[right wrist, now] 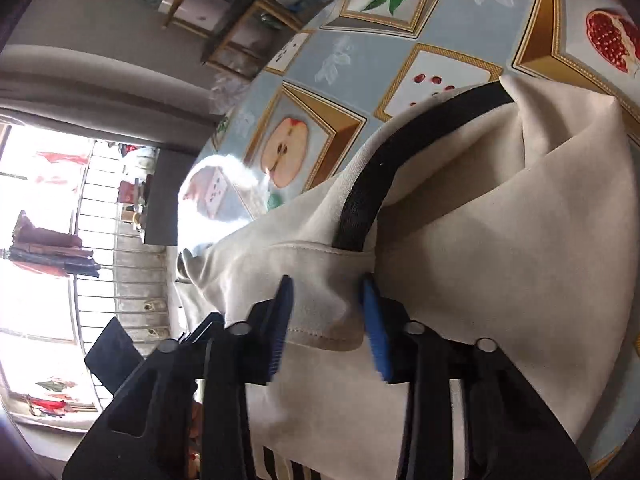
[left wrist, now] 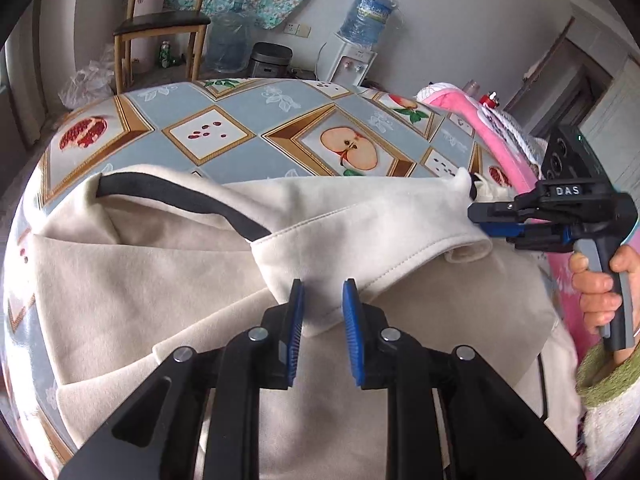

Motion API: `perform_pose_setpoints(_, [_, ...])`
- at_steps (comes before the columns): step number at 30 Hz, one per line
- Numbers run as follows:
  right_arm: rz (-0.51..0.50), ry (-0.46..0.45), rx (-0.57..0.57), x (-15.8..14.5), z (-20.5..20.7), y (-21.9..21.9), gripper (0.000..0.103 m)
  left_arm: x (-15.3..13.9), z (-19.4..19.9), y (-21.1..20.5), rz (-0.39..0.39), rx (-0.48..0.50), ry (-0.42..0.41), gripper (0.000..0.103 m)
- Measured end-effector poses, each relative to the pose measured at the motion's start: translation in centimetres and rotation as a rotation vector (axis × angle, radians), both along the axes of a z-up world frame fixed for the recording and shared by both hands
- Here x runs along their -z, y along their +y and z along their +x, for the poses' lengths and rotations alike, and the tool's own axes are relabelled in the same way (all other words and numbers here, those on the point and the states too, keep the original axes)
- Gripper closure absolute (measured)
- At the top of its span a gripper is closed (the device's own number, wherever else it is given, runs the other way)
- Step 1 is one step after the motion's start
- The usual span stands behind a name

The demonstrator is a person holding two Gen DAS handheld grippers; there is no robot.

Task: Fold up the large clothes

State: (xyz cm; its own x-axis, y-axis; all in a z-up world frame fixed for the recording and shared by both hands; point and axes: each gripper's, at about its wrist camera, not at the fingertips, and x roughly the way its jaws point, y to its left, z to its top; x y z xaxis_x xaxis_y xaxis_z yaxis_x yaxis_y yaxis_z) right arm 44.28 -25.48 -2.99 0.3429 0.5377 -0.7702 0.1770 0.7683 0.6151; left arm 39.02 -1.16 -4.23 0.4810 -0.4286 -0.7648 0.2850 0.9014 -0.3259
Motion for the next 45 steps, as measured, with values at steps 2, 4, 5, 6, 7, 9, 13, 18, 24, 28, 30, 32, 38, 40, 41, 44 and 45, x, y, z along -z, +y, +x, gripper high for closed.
perform_pose_setpoints(2, [0.035,-0.053,-0.012,-1.2,-0.8,0.0,0.093,0.0,-0.2,0.3,-0.001,0.000,0.000,0.084])
perform_pose_setpoints(4, [0.040,-0.112,-0.044,-2.6,-1.8,-0.1,0.095,0.1,-0.3,0.8,-0.029,-0.004,0.011,0.084])
perform_pose_setpoints(5, [0.034,-0.125,-0.058,-2.9,-2.3,-0.1,0.095,0.1,-0.3,1.0,-0.040,-0.004,0.014,0.084])
perform_pose_setpoints(6, [0.019,-0.126,-0.069,-2.8,-2.6,-0.1,0.095,0.1,-0.4,1.1,-0.046,-0.005,0.018,0.084])
perform_pose_setpoints(7, [-0.016,-0.113,-0.077,-2.1,-2.8,0.0,0.096,0.1,-0.4,1.2,-0.047,-0.004,0.022,0.084])
perform_pose_setpoints(9, [-0.125,-0.065,-0.090,-0.4,-2.7,0.2,0.096,0.0,-0.6,1.2,-0.043,0.003,0.026,0.084])
perform_pose_setpoints(13, [-0.248,-0.074,-0.104,0.6,-2.5,0.9,0.091,-1.3,-1.0,1.8,-0.046,0.005,0.012,0.084])
perform_pose_setpoints(18, [-0.586,-0.209,-0.107,-3.6,-4.0,2.9,0.068,-4.1,-1.5,3.3,-0.073,0.008,-0.060,0.084])
perform_pose_setpoints(24, [-0.537,-0.338,-0.198,-5.0,-3.6,7.3,0.068,-5.6,1.4,2.0,-0.134,0.007,-0.081,0.084])
perform_pose_setpoints(28, [-0.483,-0.317,-0.250,-1.9,-2.0,9.5,0.068,-3.5,4.6,-0.2,-0.091,-0.028,-0.022,0.084])
perform_pose_setpoints(30, [-0.506,-0.288,-0.267,-0.1,-2.1,9.6,0.070,-1.5,5.0,-0.5,-0.005,-0.053,0.029,0.084])
perform_pose_setpoints(32, [-0.505,-0.280,-0.281,0.8,-3.0,8.9,0.073,-0.3,4.4,0.2,0.010,-0.063,0.053,0.084])
perform_pose_setpoints(38, [-0.419,-0.282,-0.302,-0.1,-4.0,6.6,0.071,-0.5,1.9,2.0,-0.001,-0.074,-0.012,0.084])
perform_pose_setpoints(40, [-0.413,-0.316,-0.272,-1.7,-4.0,6.3,0.066,-1.6,1.4,2.0,0.023,-0.071,-0.058,0.084])
perform_pose_setpoints(41, [-0.408,-0.343,-0.252,-2.6,-4.2,6.1,0.061,-2.3,1.1,1.9,0.027,-0.067,-0.091,0.084])
perform_pose_setpoints(44, [-0.421,-0.367,-0.200,-3.4,-3.2,6.0,0.058,-3.7,0.7,0.6,0.007,-0.011,-0.145,0.084])
perform_pose_setpoints(45, [-0.428,-0.361,-0.192,-3.0,-2.8,6.1,0.058,-3.8,0.7,-0.1,0.011,0.012,-0.144,0.084])
